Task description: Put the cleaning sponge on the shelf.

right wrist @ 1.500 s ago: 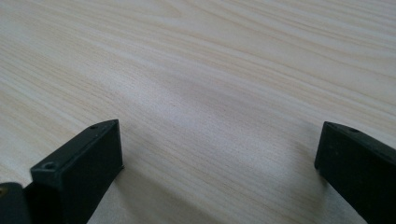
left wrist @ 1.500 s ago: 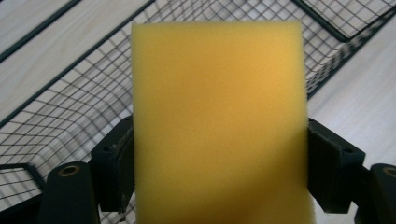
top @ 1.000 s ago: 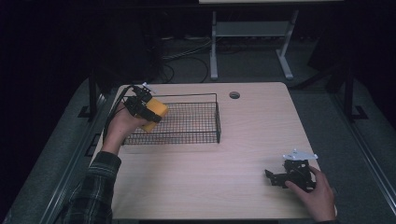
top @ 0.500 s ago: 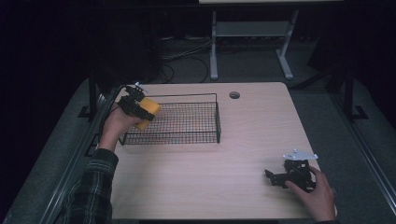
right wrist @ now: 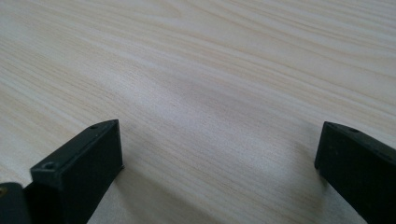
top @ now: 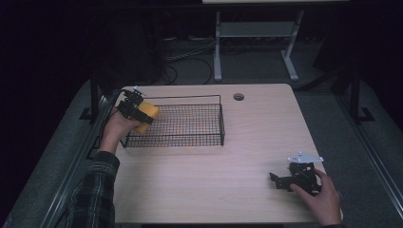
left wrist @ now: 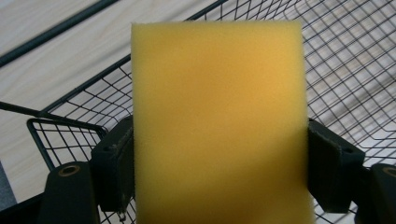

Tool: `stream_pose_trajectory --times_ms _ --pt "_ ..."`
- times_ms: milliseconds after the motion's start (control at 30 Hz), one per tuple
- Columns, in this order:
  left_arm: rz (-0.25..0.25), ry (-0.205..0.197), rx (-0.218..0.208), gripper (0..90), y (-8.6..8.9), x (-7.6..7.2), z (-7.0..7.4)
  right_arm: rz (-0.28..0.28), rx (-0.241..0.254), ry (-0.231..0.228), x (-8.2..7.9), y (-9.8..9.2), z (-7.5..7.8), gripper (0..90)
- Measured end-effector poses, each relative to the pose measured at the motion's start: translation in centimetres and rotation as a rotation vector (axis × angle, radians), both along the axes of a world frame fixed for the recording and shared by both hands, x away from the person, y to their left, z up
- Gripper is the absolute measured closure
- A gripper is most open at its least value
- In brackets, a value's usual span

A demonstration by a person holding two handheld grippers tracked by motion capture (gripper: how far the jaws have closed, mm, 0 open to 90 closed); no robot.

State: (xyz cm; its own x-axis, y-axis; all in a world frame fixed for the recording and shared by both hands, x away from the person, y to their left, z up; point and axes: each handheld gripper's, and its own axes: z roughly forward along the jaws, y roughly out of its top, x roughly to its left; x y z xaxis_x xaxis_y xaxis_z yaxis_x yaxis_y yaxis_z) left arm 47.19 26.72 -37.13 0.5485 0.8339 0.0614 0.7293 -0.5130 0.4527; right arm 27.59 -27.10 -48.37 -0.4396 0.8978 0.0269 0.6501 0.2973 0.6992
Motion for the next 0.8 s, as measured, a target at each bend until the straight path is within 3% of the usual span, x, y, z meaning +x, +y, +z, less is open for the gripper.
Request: stream_pose_trajectory --times_ms 800 --pt "0.054 0.058 -0.017 22.8 1.0 0.4 -3.2 0.0 0.0 0.0 0.0 0.0 0.0 0.1"
